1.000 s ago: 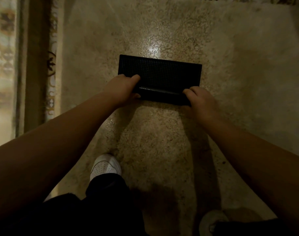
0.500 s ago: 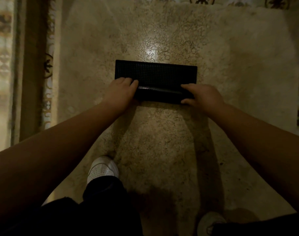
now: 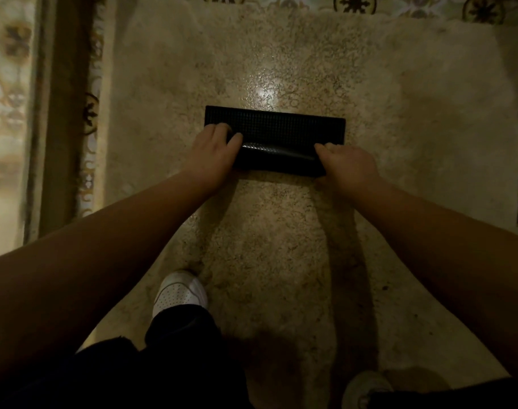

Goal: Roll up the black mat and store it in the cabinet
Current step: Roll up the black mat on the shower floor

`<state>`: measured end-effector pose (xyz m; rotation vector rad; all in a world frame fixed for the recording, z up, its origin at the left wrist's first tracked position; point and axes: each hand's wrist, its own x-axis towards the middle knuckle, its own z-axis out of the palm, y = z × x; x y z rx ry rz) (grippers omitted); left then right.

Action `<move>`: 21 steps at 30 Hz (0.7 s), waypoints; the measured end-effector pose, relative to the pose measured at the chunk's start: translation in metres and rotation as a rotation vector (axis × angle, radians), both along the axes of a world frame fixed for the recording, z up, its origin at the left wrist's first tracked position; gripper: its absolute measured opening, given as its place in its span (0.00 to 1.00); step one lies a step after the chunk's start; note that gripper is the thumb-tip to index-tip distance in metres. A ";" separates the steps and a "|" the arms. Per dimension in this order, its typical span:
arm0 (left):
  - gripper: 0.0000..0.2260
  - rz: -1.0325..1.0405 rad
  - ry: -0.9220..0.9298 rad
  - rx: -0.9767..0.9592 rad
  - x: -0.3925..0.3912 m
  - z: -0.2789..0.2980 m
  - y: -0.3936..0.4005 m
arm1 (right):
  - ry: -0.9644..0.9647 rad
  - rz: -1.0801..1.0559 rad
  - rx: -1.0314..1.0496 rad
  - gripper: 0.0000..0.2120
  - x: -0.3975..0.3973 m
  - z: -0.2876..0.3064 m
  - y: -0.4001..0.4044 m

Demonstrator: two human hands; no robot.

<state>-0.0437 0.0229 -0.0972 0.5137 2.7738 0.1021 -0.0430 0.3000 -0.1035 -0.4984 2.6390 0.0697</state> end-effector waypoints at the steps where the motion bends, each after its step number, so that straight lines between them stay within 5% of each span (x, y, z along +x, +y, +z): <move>1: 0.25 -0.001 -0.008 -0.006 -0.003 0.002 0.000 | -0.036 -0.014 0.012 0.27 -0.006 0.003 -0.001; 4: 0.28 0.015 -0.067 0.082 -0.011 0.004 -0.005 | -0.132 -0.054 0.015 0.22 -0.025 0.012 -0.002; 7: 0.25 0.019 -0.065 0.166 -0.001 0.003 -0.014 | -0.254 -0.018 0.016 0.29 -0.038 0.014 -0.001; 16: 0.28 -0.115 -0.049 0.040 0.016 -0.005 -0.017 | -0.552 -0.022 0.087 0.43 -0.044 0.014 -0.006; 21: 0.24 -0.094 -0.162 0.125 -0.003 0.002 -0.019 | -0.400 -0.081 0.024 0.46 -0.020 0.014 0.009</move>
